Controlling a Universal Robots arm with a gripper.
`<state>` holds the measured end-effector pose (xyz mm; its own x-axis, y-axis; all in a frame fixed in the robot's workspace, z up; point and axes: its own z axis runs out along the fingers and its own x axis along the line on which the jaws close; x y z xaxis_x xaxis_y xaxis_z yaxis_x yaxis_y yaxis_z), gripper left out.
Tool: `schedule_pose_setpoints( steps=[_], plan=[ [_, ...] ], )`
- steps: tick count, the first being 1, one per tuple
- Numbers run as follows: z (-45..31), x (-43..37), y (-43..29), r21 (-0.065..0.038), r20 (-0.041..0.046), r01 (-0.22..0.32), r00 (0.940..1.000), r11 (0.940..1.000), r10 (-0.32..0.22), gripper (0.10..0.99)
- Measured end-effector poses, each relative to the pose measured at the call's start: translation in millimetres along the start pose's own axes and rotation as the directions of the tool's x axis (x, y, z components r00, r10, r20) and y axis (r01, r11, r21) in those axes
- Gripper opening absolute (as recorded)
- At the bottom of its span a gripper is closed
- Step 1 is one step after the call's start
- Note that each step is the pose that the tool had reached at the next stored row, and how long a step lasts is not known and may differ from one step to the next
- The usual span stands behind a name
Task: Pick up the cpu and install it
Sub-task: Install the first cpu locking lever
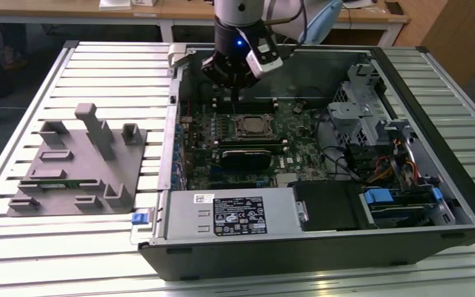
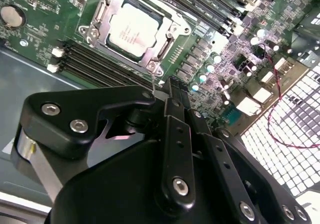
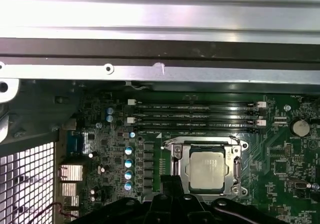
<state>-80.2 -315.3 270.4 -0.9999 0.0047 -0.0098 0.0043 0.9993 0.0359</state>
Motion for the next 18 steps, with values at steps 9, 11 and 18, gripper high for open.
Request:
schedule_pose_setpoints(
  steps=[9, 11, 18],
  plan=[
    [1.7, 5.8, -0.1, 0.000, 0.0000, 0.000, 1.0000, 1.0000, 0.000, 0.106],
    [2.3, 9.5, -0.1, 0.000, 0.0001, 0.000, 1.0000, 1.0000, 0.000, 0.106],
    [5.5, 16.1, 7.6, 0.000, -0.0001, 0.000, 1.0000, 1.0000, 0.000, 0.106]
  ],
)
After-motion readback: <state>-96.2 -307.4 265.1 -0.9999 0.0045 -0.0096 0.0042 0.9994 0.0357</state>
